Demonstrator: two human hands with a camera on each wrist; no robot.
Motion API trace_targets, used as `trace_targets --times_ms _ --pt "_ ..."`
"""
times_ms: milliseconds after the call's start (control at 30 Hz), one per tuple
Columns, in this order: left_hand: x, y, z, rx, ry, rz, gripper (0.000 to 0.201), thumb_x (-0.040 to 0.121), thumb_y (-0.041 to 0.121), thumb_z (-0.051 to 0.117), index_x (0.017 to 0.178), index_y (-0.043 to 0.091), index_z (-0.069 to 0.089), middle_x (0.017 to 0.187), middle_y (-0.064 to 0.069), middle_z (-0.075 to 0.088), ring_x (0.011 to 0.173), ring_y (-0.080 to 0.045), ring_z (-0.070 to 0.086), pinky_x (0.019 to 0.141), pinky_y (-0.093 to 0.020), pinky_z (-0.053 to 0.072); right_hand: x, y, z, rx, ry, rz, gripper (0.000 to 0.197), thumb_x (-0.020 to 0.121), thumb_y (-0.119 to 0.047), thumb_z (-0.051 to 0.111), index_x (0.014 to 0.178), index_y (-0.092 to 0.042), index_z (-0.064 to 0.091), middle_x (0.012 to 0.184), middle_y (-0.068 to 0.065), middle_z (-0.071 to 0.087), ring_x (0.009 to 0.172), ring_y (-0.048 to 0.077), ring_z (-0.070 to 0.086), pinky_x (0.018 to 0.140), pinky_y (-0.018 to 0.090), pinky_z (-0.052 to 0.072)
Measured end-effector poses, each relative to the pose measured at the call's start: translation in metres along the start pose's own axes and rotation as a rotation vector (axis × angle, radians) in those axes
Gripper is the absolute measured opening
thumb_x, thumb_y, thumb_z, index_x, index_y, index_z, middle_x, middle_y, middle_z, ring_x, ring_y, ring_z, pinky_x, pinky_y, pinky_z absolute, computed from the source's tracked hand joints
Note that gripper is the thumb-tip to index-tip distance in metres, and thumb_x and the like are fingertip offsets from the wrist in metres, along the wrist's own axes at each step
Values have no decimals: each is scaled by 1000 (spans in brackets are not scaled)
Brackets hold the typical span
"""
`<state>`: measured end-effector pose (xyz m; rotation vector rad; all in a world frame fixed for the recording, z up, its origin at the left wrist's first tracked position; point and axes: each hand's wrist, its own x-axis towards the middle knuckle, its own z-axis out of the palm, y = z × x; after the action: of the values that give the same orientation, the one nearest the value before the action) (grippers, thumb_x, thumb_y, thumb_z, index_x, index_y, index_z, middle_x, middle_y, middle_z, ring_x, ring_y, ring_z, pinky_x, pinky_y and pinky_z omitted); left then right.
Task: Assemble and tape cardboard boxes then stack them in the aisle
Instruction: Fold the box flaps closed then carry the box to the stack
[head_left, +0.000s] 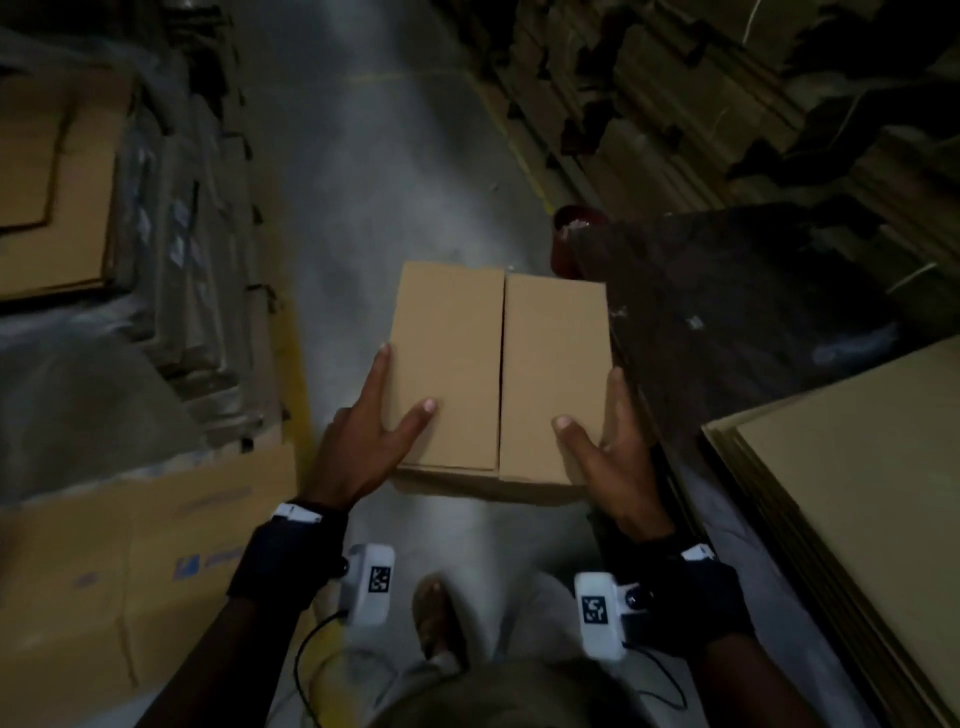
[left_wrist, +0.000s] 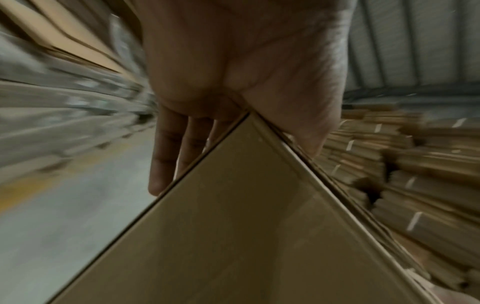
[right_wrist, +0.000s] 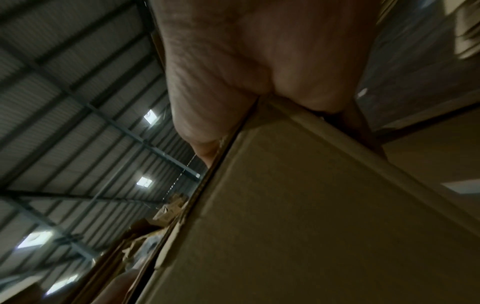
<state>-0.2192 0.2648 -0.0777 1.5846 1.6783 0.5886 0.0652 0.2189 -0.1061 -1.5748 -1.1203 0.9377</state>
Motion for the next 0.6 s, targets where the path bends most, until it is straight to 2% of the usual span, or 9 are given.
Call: trace_targets --times_ms 67,133,200,233,267,333,400,467,600 --pt "40 20 -12 19 -7 65 89 84 80 51 154 56 1 152 -8 49 134 -34 51 106 -42 45 26 -16 2 -5 95 -26 89 94 -19 72 162 -22 14 153 -32 18 123 -39 18 101 -7 17" --pt "79 42 -17 31 -42 135 90 83 83 49 153 57 -1 151 -7 50 132 -34 52 106 -45 46 52 -27 -2 7 165 -28 90 94 -20 72 162 -24 14 156 -25 16 126 -37 17 104 -6 17" --pt "118 65 -16 29 -87 193 91 82 84 48 153 57 -2 151 -7 49 132 -33 51 107 -44 44 79 -37 -9 9 244 -24 88 94 -20 72 162 -25 17 156 -23 19 137 -23 22 108 -2 20" --pt "138 77 -12 28 -107 219 91 82 85 48 153 57 -2 152 -6 47 133 -32 50 107 -43 43 91 -42 -14 14 283 -19 86 94 -19 72 161 -24 19 155 -22 21 139 -15 25 105 -4 22" --pt "159 88 -6 29 -130 240 92 81 86 47 153 56 -2 153 -5 46 134 -32 49 107 -43 42 105 -44 -20 26 325 -13 84 94 -17 72 161 -22 20 153 -21 24 137 -12 28 99 -7 23" --pt "199 112 10 47 -190 284 95 77 90 44 152 58 -3 155 -4 45 135 -32 48 109 -45 43 131 -46 -34 62 413 2 81 94 -13 71 160 -20 24 151 -19 29 128 -15 35 93 -7 29" --pt "238 136 30 73 -270 342 95 78 90 44 152 57 -5 156 -4 43 135 -32 48 109 -46 43 161 -42 -48 85 529 27 80 93 -16 73 159 -24 27 152 -15 37 129 -6 45 106 9 37" --pt "272 159 46 96 -327 381 94 82 86 46 154 53 -5 155 -4 44 134 -32 49 109 -45 44 190 -41 -60 84 605 67 79 93 -24 74 158 -28 29 152 -15 40 135 4 46 116 29 38" --pt "338 209 66 141 -417 432 94 85 78 47 158 44 -1 153 -7 47 133 -31 51 107 -41 43 251 -44 -83 22 697 99 72 94 -32 71 156 -28 35 156 -9 42 138 5 39 117 33 35"
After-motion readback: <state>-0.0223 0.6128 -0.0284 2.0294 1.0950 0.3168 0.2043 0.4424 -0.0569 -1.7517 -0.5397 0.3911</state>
